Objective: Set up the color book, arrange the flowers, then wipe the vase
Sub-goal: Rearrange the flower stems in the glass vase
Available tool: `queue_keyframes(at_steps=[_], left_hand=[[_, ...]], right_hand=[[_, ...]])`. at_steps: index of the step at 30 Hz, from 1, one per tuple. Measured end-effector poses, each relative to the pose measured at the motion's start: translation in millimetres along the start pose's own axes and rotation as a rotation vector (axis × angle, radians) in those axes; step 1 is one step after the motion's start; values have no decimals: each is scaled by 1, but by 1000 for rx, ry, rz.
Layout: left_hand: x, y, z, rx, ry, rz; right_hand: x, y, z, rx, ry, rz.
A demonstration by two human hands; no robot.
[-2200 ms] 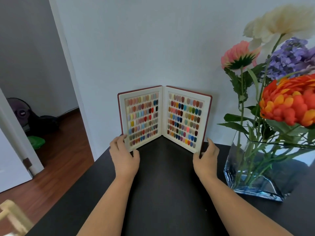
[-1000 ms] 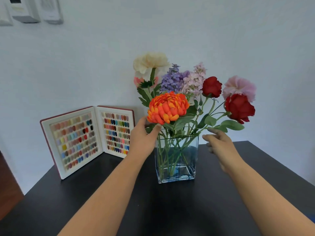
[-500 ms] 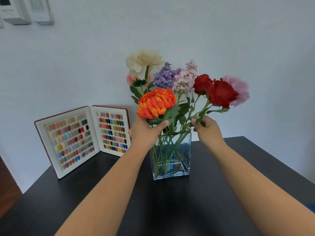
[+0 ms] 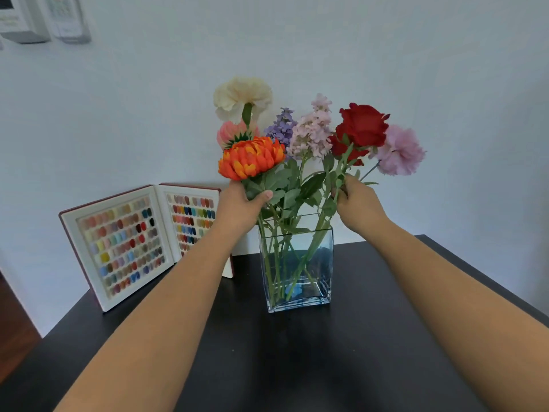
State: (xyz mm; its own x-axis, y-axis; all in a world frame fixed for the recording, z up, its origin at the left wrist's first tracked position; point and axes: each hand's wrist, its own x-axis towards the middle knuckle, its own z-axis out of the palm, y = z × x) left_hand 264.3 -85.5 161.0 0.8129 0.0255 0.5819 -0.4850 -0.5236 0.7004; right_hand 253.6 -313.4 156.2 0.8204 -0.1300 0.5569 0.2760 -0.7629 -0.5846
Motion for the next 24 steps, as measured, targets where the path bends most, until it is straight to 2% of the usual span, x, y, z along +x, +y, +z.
queue_keyframes(at_steps=[4,7,11,16,20,24], left_hand=[[9,1,-12,-24,-83,3],[11,3,-14,-76,-130,1],[22,13,-14,-95,-122,24],[33,27,-17,-206,-123,97],[32,20,-14,-235,-106,54],[23,8,-5,-192,-30,31]], right_hand=[[10,-9,-2,2,0,-15],[15,-15,-6,114,6,-22],[20,-31,-17,344,30,-32],[29,-53,-36,415,134,-104],[37,-64,-44,402,201,-135],[34,-68,-31,343,63,-140]])
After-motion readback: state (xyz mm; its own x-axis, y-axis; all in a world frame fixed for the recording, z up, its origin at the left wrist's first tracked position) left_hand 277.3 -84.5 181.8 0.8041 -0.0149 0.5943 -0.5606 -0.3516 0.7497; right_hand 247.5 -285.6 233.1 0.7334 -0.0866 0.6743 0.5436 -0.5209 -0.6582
